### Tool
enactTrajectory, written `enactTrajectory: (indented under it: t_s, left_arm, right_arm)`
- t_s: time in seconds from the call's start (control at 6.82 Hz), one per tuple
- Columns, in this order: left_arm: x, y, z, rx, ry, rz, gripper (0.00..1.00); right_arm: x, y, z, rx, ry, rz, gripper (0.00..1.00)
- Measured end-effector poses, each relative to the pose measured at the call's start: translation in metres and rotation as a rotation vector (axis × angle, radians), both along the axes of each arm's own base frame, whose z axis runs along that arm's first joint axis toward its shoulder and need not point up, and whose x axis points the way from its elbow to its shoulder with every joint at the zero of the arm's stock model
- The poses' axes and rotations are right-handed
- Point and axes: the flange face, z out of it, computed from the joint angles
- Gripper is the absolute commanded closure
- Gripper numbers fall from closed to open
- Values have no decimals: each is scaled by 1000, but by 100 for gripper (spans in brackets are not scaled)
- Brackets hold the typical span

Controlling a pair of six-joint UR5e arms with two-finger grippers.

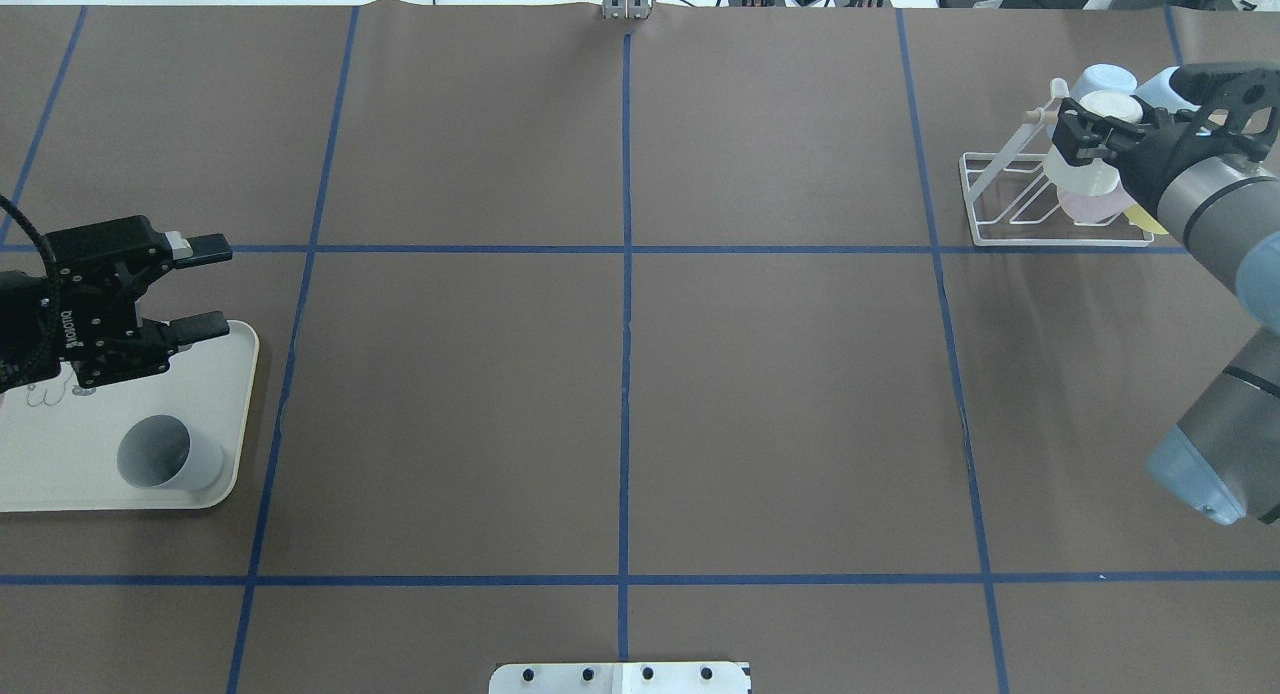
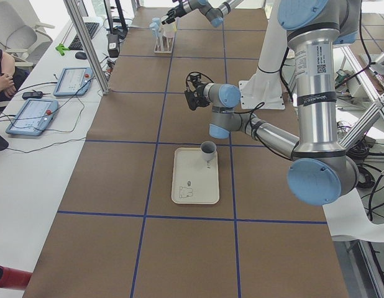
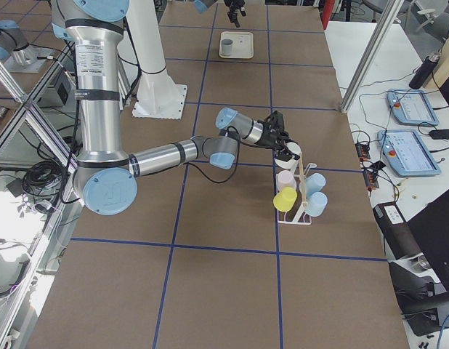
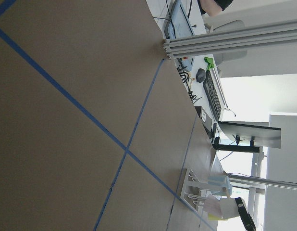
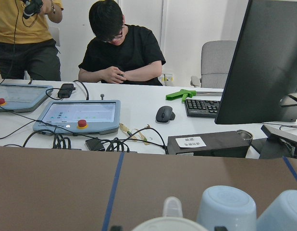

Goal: Transfer IKEA cup to right arm and place on rack

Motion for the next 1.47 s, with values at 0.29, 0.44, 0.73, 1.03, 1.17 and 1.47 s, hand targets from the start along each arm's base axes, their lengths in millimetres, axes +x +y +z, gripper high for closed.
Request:
enactTrajectory:
  t_s: [0.29, 0.44, 0.73, 1.03, 1.17, 1.47]
  left_arm:
    - [0, 0, 0, -1, 0, 0, 1]
    - [0, 0, 0, -1, 0, 0, 1]
    - [0, 0, 0, 0, 1, 0, 1]
    - [0, 0, -1, 0, 2, 0, 1]
    - [0, 0, -1, 0, 1, 1, 1]
    - [0, 1, 2, 0, -15, 13, 1]
  right_arm:
    - [-10, 4, 5, -7, 5, -17, 100]
    - [-16, 6, 8, -12, 7, -26, 100]
    - [-22, 8, 12, -16, 13, -33, 1]
    - [-23, 9, 12, -14, 18, -38, 0]
    - [-23, 10, 10, -9, 15, -41, 0]
    - [-19, 19, -19, 19, -35, -82, 0]
